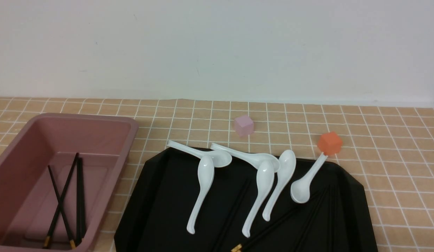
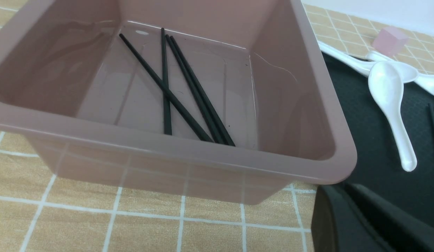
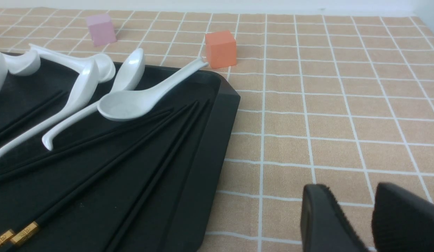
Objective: On brown tablecloth take chopsticks from black tray and put them in box.
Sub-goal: 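Reach over to the black tray and grasp a pair of chopsticks with the left gripper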
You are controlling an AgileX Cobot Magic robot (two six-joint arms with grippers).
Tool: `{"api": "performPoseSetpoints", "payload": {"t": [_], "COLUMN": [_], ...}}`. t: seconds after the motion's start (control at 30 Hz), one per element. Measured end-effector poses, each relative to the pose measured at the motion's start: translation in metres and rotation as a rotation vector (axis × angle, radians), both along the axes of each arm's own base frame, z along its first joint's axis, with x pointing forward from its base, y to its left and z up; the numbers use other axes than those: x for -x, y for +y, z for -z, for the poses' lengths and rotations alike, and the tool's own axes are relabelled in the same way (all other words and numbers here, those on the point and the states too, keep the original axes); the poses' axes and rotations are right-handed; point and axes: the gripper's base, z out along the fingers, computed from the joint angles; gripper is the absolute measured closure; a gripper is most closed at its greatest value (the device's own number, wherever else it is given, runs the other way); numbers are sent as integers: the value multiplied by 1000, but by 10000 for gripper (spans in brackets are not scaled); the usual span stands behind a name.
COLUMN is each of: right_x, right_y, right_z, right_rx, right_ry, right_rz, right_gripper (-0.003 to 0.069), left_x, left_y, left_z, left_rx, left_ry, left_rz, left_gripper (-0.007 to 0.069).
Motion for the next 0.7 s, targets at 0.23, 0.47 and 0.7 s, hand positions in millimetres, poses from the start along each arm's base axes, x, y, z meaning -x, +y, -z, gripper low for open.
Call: {"api": "performPoseSetpoints", "payload": {"t": [0.23,0.47,0.7], "right_x": [0,0,0], "right_y": [0,0,0], "right_z": [0,0,0], "right_rx": [0,0,0], "right_ry": [0,0,0], "right_rz": [0,0,0], "right_gripper": [419,419,419], "left_x": [0,0,2], "left_y": [0,-1,-16], "left_z": [0,0,-6], "left_rx": [0,39,769], "left_ry": [0,5,134], "left_rz": [0,-2,-49], "left_gripper": [585,584,578]}}
